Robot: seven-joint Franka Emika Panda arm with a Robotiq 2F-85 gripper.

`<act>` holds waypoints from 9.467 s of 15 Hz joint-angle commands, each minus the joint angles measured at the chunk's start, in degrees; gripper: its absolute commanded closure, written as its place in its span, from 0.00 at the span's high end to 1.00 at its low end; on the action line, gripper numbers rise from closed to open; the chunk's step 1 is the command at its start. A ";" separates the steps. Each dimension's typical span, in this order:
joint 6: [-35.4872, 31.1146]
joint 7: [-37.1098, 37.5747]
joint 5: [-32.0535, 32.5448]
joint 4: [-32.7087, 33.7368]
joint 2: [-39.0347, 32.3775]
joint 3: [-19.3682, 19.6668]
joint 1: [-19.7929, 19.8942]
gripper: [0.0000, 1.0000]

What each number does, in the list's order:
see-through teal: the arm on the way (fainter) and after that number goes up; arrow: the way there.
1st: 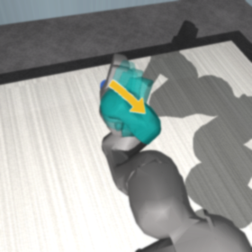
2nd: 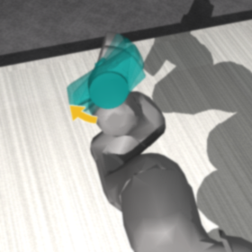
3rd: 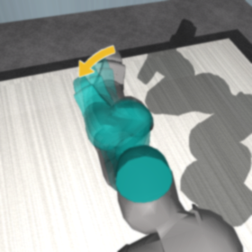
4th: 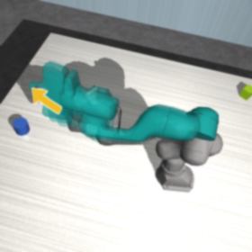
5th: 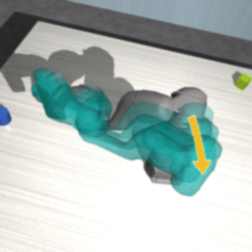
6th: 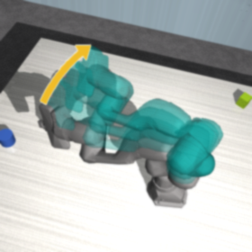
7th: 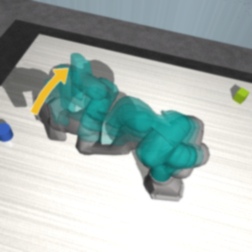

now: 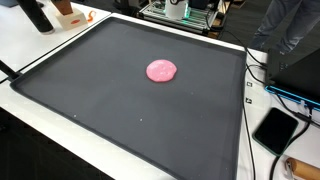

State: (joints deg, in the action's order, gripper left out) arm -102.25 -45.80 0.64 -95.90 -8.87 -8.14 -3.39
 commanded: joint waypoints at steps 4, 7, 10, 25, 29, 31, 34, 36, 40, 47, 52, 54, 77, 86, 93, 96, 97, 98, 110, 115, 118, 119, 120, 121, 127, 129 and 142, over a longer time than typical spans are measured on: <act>-1.87 0.18 -0.16 -1.32 -1.51 0.13 -0.72 0.04; -5.74 -0.83 -0.70 -4.66 -2.62 -0.19 -0.79 0.04; -12.02 -2.70 -1.44 -9.25 -3.26 -0.79 -0.52 0.04; -26.85 -23.08 -5.61 -19.79 -7.37 -3.17 0.75 0.04; -26.87 -27.36 -6.67 -20.07 -8.81 -3.47 1.18 0.04; -27.18 -29.12 -7.33 -20.25 -9.50 -3.62 1.24 0.04; -28.24 -31.81 -7.88 -20.78 -10.27 -3.89 1.23 0.04; -29.25 -33.04 -7.60 -21.53 -10.52 -3.94 1.16 0.04; -30.41 -34.08 -6.81 -22.39 -11.14 -3.82 0.93 0.04; -31.49 -35.34 -6.60 -22.60 -12.50 -3.98 0.92 0.04; -31.81 -35.81 -6.37 -22.49 -13.06 -3.85 0.94 0.04; -31.76 -35.86 -6.23 -22.41 -13.10 -3.81 0.90 0.04; -23.66 -32.50 -2.28 -20.38 -1.63 -2.27 -0.51 0.04; -19.08 -11.75 -3.47 -17.24 2.61 -1.31 -1.68 0.04; -16.02 6.38 -2.55 -14.10 2.21 -1.74 -2.92 0.04; -12.42 10.68 -2.22 -12.54 1.67 -1.95 -3.51 0.04; -11.24 11.52 -2.28 -12.00 1.41 -2.01 -3.66 0.04; -10.05 12.45 -2.12 -11.48 1.14 -2.02 -3.81 0.04; -9.32 13.21 -2.18 -10.74 0.84 -2.17 -3.79 0.04; -8.81 5.00 -11.55 -9.63 -0.52 0.41 0.80 0.04; -8.47 -4.09 -19.44 -10.04 -1.96 2.23 4.31 0.04; -8.42 -7.49 -22.22 -10.25 -2.73 2.76 5.57 0.04; -8.22 -10.76 -25.13 -10.42 -3.66 3.28 6.85 0.04; -8.07 -13.43 -27.41 -10.47 -4.65 3.70 7.94 0.04; -3.72 -25.88 -39.79 -9.82 -11.96 5.38 14.18 0.04; -2.37 -27.91 -42.27 -9.59 -14.14 5.89 15.29 0.04; -0.26 -29.21 -47.62 -7.50 -21.94 7.11 16.90 0.04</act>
State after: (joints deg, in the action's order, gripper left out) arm -104.11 -74.40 -45.07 -104.94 -28.95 -1.31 12.91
